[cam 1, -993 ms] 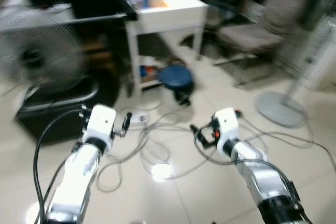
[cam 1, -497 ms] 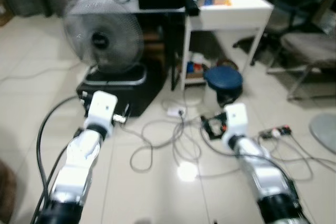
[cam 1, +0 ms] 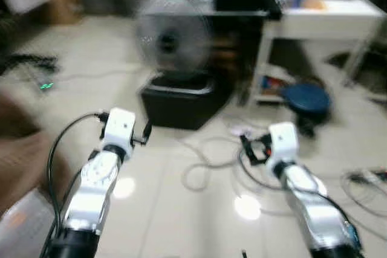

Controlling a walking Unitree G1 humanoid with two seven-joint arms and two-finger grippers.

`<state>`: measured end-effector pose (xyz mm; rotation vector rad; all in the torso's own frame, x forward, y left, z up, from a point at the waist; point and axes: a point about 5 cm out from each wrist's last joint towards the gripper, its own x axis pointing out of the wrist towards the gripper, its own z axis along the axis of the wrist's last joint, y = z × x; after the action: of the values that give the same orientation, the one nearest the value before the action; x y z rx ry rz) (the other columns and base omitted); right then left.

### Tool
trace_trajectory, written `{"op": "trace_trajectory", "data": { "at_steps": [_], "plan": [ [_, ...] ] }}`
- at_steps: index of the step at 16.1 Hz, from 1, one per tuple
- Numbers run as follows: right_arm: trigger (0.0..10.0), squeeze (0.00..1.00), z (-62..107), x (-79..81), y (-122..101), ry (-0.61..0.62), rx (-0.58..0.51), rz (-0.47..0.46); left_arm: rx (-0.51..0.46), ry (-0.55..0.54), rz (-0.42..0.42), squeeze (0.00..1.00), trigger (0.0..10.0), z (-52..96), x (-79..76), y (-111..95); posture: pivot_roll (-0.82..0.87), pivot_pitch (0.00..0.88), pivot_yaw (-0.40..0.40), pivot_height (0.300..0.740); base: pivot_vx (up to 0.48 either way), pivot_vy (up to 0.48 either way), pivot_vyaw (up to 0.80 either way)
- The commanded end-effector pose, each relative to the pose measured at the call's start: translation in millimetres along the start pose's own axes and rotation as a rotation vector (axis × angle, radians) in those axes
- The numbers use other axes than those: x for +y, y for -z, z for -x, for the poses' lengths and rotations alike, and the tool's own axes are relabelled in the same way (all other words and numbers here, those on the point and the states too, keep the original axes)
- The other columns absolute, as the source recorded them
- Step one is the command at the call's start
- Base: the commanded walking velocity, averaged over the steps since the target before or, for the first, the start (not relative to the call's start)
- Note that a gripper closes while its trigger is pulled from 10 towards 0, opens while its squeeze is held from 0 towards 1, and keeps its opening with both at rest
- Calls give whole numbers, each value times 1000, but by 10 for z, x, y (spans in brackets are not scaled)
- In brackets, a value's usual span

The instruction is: Move the pillow to the sofa from floor

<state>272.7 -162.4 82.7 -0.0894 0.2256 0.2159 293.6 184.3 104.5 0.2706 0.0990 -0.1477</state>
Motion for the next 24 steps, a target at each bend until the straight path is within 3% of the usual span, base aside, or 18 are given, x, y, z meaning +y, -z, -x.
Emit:
{"op": "trace_trajectory", "data": {
  "at_steps": [1, 3, 6, 7, 9, 13, 16, 18, 24],
  "plan": [
    [10000, 0, 96, -80, -40, 20, 7, 10, 0, -35, -18, 0, 10000, 72, 53, 18, 5, 0, 52, 740, 0, 0, 800],
    [10000, 0, 178, -145, -46, 55, 21, -29, -22, -66, -49, 0, 10000, 203, 104, -31, 13, 0, 37, 740, 0, 0, 800],
    [10000, 0, -24, -120, -29, 95, 35, -49, -54, -85, -60, 0, 10000, 226, 133, -152, 35, 0, 16, 740, 0, 0, 800],
    [10000, 0, -52, -84, -64, 84, 31, -72, -63, -90, -24, 0, 10000, 213, 123, -182, 51, 0, 4, 740, 0, 0, 800],
    [10000, 0, -58, 57, 1, -19, 74, -29, -64, -97, 40, 0, 10000, 205, 41, -177, 55, 0, 0, 740, 0, 0, 800],
    [10000, 0, -103, 92, 79, -21, 95, -32, -57, -69, 75, 0, 10000, 212, -1, -164, 54, 0, 9, 740, 0, 0, 800],
    [10000, 0, -98, 83, 105, -16, 103, -34, -55, -19, -5, 0, 10000, 242, -54, -115, 50, 0, 15, 740, 0, 0, 800],
    [10000, 0, -108, 68, 141, -15, 112, 24, -52, -29, 17, 0, 10000, 257, -50, -88, 51, 0, 14, 740, 281, 0, 800],
    [10000, 0, -172, 53, 198, 25, 123, 124, -25, -18, 21, 0, 10000, 250, -71, 0, 60, 0, 4, 740, 288, 0, 0]
  ]
}}
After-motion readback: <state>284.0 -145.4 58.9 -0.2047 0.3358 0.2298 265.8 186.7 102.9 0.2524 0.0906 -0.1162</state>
